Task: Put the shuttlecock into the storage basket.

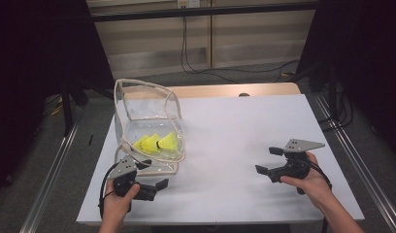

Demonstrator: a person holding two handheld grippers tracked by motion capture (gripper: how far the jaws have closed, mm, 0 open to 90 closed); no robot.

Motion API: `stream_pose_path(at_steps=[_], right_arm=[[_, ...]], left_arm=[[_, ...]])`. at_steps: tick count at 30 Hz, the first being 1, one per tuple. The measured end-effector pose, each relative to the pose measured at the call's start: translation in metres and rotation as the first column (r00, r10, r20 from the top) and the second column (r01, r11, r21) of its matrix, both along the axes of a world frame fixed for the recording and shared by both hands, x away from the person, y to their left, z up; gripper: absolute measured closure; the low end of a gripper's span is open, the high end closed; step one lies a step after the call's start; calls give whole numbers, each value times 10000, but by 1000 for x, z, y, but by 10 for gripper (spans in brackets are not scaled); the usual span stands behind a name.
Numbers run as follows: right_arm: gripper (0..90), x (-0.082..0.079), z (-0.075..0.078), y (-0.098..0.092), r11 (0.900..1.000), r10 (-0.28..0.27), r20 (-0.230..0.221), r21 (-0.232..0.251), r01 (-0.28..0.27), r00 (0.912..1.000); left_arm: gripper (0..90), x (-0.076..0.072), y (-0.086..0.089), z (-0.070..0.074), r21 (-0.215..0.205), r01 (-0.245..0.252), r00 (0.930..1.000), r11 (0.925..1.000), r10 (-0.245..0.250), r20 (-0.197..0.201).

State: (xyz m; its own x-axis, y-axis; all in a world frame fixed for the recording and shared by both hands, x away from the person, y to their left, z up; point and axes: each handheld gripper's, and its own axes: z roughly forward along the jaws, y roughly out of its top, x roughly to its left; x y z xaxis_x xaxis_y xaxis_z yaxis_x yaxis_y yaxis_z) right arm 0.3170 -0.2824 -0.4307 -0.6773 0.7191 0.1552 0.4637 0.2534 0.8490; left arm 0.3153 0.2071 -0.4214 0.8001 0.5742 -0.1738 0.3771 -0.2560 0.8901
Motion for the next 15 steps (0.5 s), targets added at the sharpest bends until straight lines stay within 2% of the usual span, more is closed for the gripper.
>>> stream_pose_path(at_steps=[15], right_arm=[[87, -4, -6, -4, 9999, -89, 4, -47, 89, 10000]], left_arm=[[30, 0, 0, 0, 20, -47, 10000, 10000, 47, 8]])
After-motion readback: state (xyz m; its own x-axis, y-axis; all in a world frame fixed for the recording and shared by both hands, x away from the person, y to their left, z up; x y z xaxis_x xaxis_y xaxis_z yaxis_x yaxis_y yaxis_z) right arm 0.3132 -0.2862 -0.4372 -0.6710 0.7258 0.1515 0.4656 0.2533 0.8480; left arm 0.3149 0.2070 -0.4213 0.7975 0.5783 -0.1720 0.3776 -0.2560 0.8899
